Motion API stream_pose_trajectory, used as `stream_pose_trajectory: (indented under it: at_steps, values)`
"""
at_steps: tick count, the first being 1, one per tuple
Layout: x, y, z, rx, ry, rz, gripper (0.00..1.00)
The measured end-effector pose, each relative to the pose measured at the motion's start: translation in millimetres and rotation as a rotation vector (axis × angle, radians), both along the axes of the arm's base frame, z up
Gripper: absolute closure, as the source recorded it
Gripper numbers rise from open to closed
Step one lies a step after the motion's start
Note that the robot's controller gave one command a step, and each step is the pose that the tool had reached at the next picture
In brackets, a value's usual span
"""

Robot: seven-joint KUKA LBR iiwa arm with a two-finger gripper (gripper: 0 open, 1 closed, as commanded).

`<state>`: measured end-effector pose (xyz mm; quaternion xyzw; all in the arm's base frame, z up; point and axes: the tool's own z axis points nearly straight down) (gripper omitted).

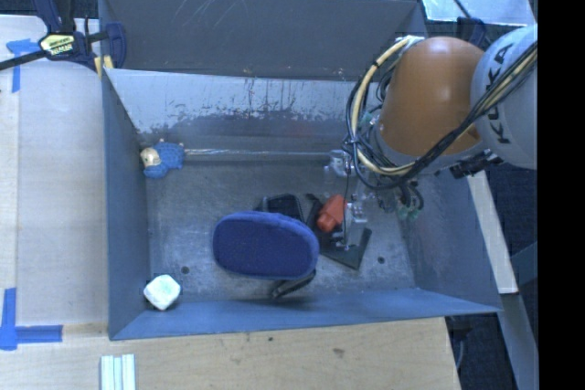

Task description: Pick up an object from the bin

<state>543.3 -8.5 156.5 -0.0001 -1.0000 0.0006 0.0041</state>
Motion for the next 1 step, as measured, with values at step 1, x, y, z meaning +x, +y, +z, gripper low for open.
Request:
stream_pose_trajectory:
  at_steps: [1]
  values:
    - [-6.7,-1.6,-89.0,0.002,-0.006,0.223,0.0]
